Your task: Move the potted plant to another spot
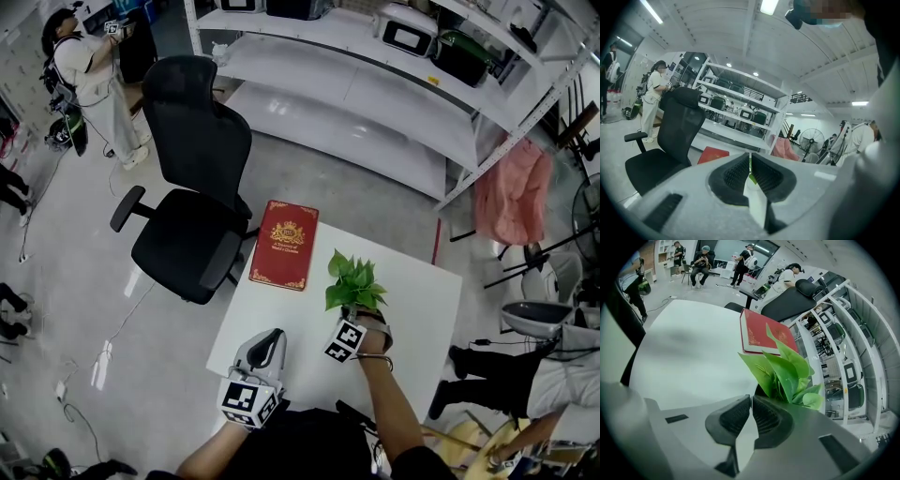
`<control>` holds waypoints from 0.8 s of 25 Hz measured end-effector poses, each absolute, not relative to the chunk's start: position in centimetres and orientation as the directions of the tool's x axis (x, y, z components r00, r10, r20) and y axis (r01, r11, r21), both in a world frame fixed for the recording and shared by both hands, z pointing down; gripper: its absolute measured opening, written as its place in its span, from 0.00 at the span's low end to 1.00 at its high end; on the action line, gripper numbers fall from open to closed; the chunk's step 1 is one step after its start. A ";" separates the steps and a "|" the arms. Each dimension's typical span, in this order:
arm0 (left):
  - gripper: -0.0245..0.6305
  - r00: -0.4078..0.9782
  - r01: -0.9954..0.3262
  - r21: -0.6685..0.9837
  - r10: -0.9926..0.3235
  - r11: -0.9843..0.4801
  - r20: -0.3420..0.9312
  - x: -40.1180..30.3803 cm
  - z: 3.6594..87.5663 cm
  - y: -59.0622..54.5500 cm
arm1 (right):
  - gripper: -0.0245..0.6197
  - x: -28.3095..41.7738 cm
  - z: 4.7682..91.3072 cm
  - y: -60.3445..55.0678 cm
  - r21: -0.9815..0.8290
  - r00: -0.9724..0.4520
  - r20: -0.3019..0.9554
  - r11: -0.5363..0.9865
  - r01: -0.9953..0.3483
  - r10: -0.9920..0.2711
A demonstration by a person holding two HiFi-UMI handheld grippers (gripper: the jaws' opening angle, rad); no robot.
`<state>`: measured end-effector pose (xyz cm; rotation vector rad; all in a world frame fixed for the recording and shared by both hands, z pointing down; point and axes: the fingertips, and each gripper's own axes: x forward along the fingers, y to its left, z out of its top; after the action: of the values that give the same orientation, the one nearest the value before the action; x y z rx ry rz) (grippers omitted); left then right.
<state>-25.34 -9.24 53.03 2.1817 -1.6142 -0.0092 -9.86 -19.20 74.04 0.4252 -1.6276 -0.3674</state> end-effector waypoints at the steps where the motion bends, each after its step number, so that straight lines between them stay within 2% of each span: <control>1: 0.08 0.326 -0.911 0.338 -0.914 -0.236 0.241 -25.3 53.0 -9.3 | 0.06 -9.9 74.0 -19.2 0.479 -0.079 0.873 0.876 -0.054 -0.482; 20: 0.08 0.318 -0.911 0.348 -0.916 -0.223 0.245 -25.1 53.1 -9.0 | 0.06 -9.6 73.9 -19.8 0.510 -0.080 0.854 0.858 -0.069 -0.514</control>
<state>-25.15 -8.95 53.12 2.1650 -1.6165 -0.0169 -9.62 -19.78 73.92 0.4636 -1.6249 -0.3913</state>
